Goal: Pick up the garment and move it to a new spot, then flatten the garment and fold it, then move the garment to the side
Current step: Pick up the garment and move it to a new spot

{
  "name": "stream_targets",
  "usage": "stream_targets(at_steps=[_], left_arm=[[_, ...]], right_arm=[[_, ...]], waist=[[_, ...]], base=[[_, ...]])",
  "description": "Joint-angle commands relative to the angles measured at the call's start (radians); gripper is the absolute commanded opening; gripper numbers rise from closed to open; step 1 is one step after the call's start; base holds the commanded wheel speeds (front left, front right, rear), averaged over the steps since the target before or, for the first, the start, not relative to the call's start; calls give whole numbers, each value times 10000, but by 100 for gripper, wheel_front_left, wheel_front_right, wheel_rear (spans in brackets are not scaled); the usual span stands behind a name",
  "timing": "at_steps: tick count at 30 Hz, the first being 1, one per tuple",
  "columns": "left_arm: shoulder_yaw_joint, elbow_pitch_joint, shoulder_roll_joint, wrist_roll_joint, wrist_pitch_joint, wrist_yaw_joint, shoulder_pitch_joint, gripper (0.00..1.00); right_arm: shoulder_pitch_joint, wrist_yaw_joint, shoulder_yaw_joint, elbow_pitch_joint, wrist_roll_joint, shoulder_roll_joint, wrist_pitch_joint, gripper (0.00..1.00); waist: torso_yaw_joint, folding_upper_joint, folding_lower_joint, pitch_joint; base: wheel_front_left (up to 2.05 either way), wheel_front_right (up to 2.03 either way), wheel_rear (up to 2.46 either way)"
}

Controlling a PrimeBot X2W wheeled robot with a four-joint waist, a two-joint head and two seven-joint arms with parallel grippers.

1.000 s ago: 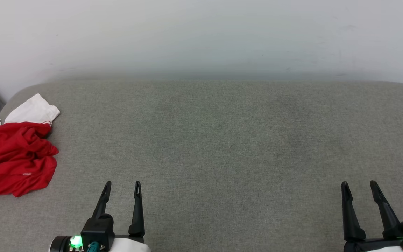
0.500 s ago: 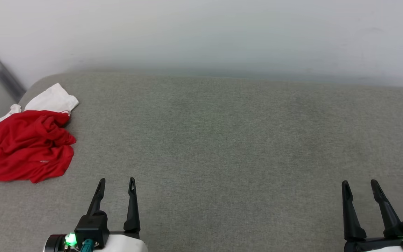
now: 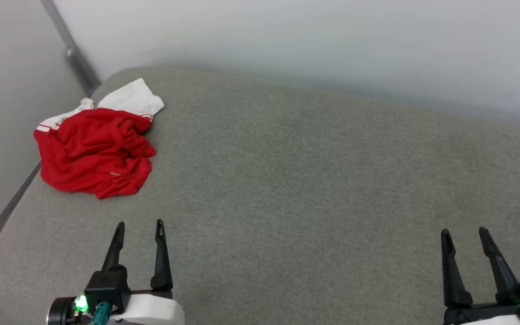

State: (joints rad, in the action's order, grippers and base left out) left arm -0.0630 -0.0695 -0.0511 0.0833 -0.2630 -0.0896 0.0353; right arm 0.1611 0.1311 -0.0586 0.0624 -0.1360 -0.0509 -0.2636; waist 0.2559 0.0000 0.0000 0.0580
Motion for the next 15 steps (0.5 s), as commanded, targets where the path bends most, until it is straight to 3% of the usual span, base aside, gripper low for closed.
stream_targets(at_steps=[1,15], left_arm=[[3,41,13,28,-28,-46,-86,100],[29,16,11,317,-28,-294,-149,100]], right_arm=[[-140,-7,4,40,51,13,-18,100],[-157,-7,118,67,296,13,-18,100]], waist=[[324,0,0,81],[2000,0,0,143]], base=[[0,0,0],[0,0,0]])
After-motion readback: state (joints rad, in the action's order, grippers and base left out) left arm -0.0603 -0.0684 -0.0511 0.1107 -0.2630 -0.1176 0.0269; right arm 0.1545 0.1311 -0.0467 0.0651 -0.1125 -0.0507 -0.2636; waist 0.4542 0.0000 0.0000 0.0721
